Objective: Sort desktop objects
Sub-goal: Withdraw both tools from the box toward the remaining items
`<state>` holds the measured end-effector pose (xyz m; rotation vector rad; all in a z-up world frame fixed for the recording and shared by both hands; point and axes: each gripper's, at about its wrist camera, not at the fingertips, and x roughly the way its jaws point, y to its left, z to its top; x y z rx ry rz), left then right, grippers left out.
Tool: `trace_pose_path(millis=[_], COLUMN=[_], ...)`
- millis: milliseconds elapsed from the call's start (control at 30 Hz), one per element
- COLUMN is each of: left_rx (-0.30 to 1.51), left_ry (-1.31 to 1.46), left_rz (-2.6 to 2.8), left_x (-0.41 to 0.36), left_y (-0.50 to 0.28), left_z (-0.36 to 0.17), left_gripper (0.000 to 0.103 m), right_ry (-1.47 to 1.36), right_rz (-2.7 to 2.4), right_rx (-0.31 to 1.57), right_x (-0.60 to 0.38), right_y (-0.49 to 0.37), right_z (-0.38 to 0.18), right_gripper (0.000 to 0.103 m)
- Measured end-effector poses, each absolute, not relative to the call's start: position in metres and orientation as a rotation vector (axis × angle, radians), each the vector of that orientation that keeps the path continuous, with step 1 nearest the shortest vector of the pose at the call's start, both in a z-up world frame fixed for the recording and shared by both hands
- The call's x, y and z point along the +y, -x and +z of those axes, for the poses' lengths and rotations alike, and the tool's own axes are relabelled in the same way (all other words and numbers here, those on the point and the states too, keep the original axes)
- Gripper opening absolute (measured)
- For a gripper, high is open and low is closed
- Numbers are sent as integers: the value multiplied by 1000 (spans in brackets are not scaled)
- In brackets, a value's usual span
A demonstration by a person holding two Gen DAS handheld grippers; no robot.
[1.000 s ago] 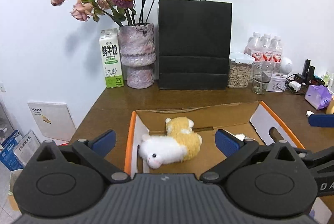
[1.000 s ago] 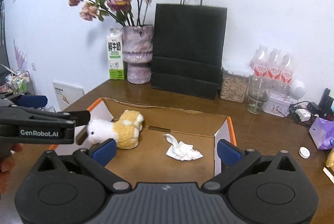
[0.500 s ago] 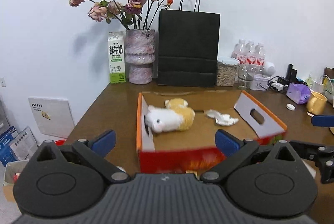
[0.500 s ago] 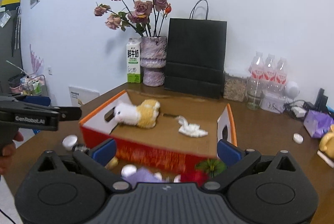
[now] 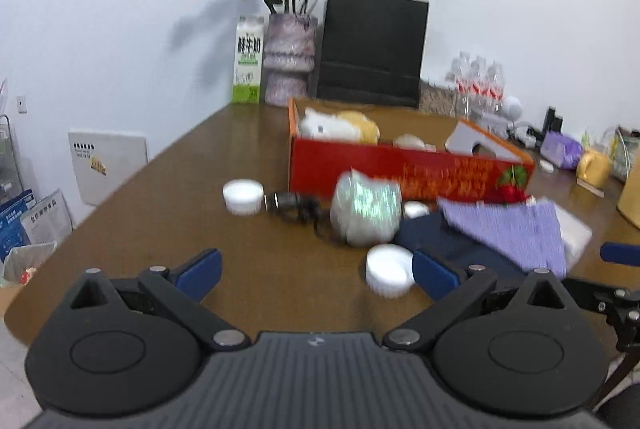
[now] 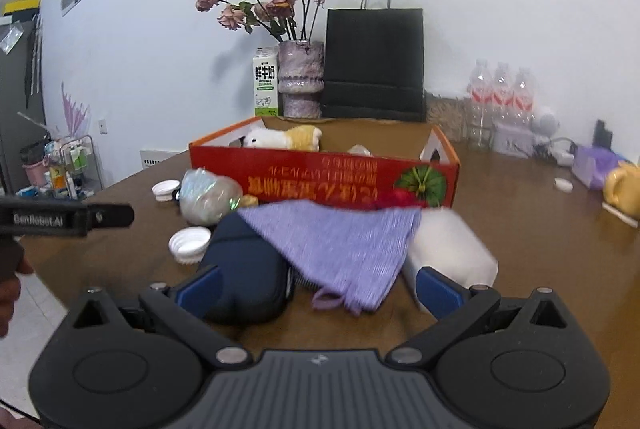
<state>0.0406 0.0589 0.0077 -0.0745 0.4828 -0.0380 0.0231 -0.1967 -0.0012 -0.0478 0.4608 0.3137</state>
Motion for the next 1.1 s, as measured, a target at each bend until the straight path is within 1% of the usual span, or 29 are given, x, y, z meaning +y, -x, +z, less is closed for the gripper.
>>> trace_pose_path(millis=[300,667,1100], left_rx=[493,477,476], left_ry=[26,6,-35], left_rz=[-54,-37,-11], left_x=[45,43,29], left_y=[-43,-50,-85], left_z=[2,4,5], left_gripper=[103,103,103], right_ry=[66,50,151], right_rz=[285,196,115], right_rx=[449,454,548], right_x=[-197,-222,-257], right_y=[-17,-27,-78], right_z=[-3,-5,-17], right_gripper=[103,103,101])
